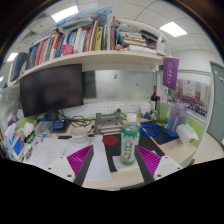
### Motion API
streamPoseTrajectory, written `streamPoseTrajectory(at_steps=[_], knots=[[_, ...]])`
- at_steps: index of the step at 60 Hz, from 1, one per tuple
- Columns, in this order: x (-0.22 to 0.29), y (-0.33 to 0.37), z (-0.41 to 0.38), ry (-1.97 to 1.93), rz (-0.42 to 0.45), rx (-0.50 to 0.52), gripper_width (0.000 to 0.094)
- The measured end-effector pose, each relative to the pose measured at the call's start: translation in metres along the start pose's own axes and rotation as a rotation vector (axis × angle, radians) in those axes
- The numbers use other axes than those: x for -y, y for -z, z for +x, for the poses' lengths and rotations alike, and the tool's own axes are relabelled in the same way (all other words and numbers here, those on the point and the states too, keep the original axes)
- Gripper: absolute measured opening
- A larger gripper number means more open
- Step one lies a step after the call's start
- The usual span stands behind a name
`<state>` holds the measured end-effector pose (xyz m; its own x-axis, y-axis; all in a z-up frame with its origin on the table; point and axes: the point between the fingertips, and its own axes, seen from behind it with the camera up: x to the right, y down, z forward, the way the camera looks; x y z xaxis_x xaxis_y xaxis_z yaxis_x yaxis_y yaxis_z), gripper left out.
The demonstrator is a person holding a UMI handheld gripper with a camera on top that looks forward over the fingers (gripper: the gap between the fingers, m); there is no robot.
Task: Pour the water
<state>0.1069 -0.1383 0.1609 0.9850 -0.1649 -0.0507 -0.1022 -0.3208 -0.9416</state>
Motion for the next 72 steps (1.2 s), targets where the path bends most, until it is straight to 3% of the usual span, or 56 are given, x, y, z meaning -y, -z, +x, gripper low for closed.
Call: streamPoseTrajectory(at_steps=[19,25,33,49,62,72], knots=[[-0.020,-0.115,0.059,0.073,0.039,-0.009,0.0836],[-0.016,-0.137,0.061,0.082,0.088,0.007,0.0709],[-0.027,-0.158,0.057,0.063,0.070,0.049,0.0507],[-0.024,-0.162,0.051,0.153,0.096,0.065,0.0339],[-0.014,-0.172,0.042,0.304,0.030,0.014,0.0317],[0.023,-0.201,0.018,0.678,-0.002,-0.009,0.0316]])
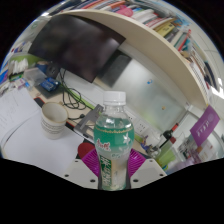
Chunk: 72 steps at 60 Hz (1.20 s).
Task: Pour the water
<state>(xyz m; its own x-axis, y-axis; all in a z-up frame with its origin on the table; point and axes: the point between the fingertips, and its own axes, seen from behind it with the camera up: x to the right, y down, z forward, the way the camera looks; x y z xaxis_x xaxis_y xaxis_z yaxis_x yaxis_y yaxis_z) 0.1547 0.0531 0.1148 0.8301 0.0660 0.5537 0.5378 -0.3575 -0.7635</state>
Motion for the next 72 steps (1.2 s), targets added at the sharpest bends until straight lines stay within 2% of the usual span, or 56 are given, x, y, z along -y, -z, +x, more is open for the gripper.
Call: streamPoseTrajectory(at_steps=[10,20,34,43,57,72], knots=[[0.036,-0.035,-0.002,0.464,-0.027,-0.034,0.0317],[0.062,-0.060,-0.015,0.881,-0.014,-0.041,0.0318],[0.079,-0.083,-0.014,1.326,-0.044,-0.092,0.0320],[0.091,-0.091,-0.021,1.490,-0.025,-0.118,0.0320],[0.096,-0.085,-0.029,1.469,-0.009,-0.104,0.0318],[0.097,-0.056,-0.016,0.698,-0.004,0.008,0.0332]])
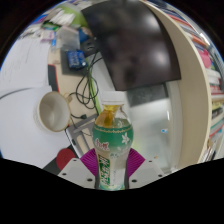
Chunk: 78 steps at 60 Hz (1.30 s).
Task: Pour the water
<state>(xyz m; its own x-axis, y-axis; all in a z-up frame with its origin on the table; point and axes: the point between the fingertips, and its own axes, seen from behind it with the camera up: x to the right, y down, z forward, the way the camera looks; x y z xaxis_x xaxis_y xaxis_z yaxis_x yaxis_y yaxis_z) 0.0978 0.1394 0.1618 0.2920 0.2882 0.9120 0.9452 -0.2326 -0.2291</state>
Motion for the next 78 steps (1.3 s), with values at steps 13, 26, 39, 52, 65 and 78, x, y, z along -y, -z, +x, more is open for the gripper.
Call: streamPoseTrajectory(at_steps=[13,26,39,52,65,78], knots=[[0.001,0.012,-0.009,-0.805,0.074,0.114,0.0334],[-0.027,-0.011,-0.017,-1.318,0.140,0.213,0.0333],[-0.036,-0.042,-0.037,-1.348,0.170,0.216,0.0334],[-0.035,-0.054,-0.056,-1.326,0.208,0.184,0.0347],[-0.037,-0.049,-0.059,-1.313,0.192,0.146,0.0404],[-0.042,-0.040,-0.074,-1.332,0.115,0.174,0.0780]])
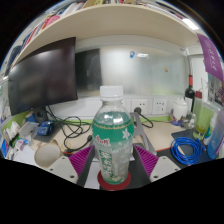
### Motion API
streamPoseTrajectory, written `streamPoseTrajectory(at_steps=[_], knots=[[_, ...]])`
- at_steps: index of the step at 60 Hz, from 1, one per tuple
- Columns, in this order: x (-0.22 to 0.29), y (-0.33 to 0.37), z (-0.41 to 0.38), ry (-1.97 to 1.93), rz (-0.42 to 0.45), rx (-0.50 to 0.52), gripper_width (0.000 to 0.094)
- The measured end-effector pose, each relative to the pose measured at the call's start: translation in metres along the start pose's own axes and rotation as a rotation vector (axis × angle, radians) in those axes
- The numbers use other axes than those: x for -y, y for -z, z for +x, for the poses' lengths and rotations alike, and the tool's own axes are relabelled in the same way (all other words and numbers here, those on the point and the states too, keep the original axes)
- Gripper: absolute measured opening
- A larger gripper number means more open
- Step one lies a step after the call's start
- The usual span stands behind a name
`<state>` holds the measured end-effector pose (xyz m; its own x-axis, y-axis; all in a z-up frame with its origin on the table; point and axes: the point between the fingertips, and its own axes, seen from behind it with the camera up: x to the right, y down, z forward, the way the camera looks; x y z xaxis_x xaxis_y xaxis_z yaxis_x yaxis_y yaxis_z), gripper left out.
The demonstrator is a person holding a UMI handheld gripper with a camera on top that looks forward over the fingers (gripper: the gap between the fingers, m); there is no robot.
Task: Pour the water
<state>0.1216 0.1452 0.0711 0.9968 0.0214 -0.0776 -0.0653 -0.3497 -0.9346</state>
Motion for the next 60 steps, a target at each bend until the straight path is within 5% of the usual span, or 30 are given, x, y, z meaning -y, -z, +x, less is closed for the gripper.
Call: streamPoseTrajectory(at_steps=[4,15,38,60], knots=[[-0.006,0.014,0.000,-0.002,-0.021,-0.009,0.0862],[-0.011,0.102,-0.001,-0.026,-0.102,-0.134,0.0858],[0.068,0.253,-0.057,-0.040,-0.051,-0.216,0.0857],[0.061,0.301,-0.070,-0.021,-0.040,-0.243,0.0857]])
